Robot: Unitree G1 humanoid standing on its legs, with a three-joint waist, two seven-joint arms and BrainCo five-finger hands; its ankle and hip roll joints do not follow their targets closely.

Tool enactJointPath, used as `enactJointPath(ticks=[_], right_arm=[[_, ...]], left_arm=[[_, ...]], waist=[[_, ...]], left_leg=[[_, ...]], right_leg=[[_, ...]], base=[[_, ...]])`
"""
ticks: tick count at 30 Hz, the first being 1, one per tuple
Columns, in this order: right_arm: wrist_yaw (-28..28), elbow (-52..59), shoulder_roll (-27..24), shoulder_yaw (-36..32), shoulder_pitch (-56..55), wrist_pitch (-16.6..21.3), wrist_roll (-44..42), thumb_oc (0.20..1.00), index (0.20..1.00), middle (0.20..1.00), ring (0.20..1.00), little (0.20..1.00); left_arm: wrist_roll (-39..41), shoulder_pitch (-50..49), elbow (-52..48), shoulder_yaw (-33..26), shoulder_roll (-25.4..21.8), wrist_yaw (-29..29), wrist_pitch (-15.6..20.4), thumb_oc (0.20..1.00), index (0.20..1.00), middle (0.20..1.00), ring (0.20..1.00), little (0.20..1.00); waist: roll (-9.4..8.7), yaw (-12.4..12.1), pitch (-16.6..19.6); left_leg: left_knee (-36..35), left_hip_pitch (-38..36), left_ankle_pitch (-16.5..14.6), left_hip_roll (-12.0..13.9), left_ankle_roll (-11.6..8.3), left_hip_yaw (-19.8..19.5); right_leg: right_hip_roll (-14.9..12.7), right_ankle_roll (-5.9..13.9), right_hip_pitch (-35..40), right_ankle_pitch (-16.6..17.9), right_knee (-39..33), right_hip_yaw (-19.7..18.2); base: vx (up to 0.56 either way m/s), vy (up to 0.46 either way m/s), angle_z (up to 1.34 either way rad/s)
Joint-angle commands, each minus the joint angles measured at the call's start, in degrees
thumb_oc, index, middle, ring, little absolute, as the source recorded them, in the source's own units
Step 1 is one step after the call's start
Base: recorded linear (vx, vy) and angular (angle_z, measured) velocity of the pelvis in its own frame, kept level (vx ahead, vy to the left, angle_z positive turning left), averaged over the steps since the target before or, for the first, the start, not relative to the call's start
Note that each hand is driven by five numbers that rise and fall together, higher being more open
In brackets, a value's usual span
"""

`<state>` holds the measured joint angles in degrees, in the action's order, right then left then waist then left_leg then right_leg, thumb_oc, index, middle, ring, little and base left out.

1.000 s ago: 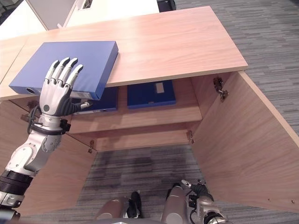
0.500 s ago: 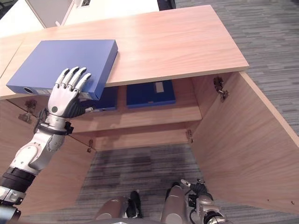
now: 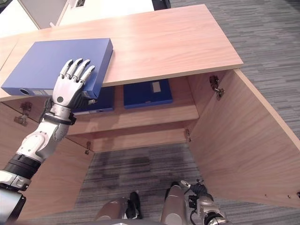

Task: Put the empty folder in the office cabinet

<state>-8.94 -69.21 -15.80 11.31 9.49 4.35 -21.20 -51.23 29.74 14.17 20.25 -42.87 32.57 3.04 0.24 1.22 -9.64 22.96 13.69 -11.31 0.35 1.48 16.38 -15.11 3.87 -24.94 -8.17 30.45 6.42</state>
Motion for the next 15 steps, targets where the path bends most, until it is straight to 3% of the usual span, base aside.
enactJointPath(ticks=[1,3,4,5,15], right_arm=[[-0.3,1.3,-0.1,1.5,-0.6,0.6,1.2,1.000,1.000,1.000,1.000,1.000],[-0.3,1.3,0.0,1.5,-0.6,0.7,1.1,1.000,1.000,1.000,1.000,1.000],[-0.3,1.2,0.0,1.4,-0.6,0.7,1.1,1.000,1.000,1.000,1.000,1.000],[-0.4,1.1,-0.1,1.3,-0.5,0.6,1.1,1.000,1.000,1.000,1.000,1.000],[-0.4,0.7,0.0,0.6,-0.5,0.5,0.7,1.000,1.000,1.000,1.000,1.000]], left_arm=[[-2.2,3.8,0.3,-1.4,-2.7,0.6,-2.1,1.000,1.000,1.000,1.000,1.000],[-2.3,3.9,1.2,-1.3,-2.6,0.5,-2.5,0.617,0.617,0.617,0.617,0.617],[-2.3,4.0,1.2,-1.3,-2.6,0.5,-2.5,0.580,0.580,0.580,0.580,0.580],[-2.3,3.8,2.3,-0.9,-2.2,0.3,-2.8,0.200,0.200,0.200,0.200,0.200],[-1.1,0.5,3.9,-1.6,-0.7,-1.2,-2.7,0.200,0.200,0.200,0.200,0.200]], waist=[[-0.97,0.6,0.5],[-1.02,0.6,0.5],[-1.03,0.6,0.5],[-1.07,0.7,0.5],[-1.23,0.5,0.6]], left_leg=[[1.9,5.2,-3.0,0.8,0.72,-3.4],[2.1,5.4,-3.0,0.9,0.77,-3.4],[2.1,5.4,-3.0,0.9,0.77,-3.4],[2.5,5.6,-3.2,0.9,0.81,-3.4],[3.1,6.4,-3.2,0.9,0.88,-3.5]], right_leg=[[-2.4,2.60,4.6,-3.0,-4.1,-0.6],[-2.4,2.54,4.4,-3.1,-3.8,-0.8],[-2.4,2.54,4.4,-3.1,-3.8,-0.8],[-2.4,2.53,4.2,-3.2,-3.5,-0.8],[-2.3,2.36,3.3,-3.3,-2.6,-1.1]], base=[[0.00,0.000,0.00],[0.00,0.000,0.00],[0.00,0.000,0.00],[0.00,0.000,0.00],[0.00,0.000,0.00]])
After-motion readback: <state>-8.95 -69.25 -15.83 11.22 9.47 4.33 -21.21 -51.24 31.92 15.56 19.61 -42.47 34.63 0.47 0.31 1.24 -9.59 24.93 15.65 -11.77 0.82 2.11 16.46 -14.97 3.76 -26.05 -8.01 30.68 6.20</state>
